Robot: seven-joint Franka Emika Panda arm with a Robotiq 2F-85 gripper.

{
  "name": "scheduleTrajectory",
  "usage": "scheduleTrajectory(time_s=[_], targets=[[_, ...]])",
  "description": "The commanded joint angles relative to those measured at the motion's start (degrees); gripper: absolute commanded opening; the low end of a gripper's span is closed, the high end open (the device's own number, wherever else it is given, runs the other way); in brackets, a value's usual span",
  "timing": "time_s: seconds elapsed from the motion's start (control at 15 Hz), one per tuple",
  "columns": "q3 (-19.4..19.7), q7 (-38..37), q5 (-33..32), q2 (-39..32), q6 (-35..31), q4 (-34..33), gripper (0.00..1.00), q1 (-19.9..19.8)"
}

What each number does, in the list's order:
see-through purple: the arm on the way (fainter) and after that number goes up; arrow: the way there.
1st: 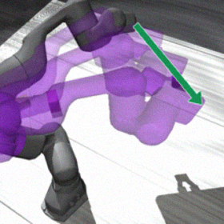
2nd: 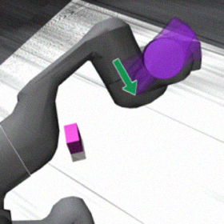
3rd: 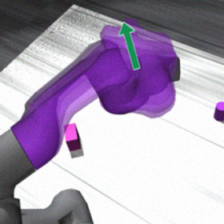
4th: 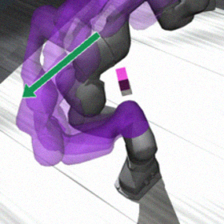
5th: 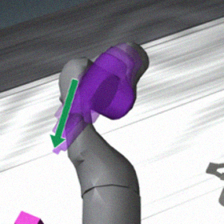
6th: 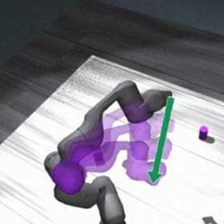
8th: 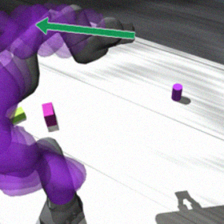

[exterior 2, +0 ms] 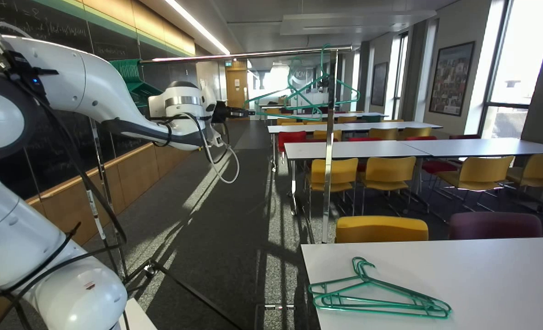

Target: Put one hanger on the table

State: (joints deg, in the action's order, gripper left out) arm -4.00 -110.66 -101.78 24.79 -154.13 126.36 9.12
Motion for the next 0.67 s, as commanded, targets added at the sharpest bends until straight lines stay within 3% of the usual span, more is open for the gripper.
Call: scheduleTrajectory(time_s=[0.0, 0.27, 0.6], targets=[[0.77, 3.9, 2.02, 1.75, -2.05, 1.47, 0.02, -0.07], [0.79, 8.16, 4.11, 0.77, -1.17, 3.13, 0.02, -0.53], [2.88, 20.88, 18.21, -2.22, -0.63, 5.98, 0.02, 0.16]])
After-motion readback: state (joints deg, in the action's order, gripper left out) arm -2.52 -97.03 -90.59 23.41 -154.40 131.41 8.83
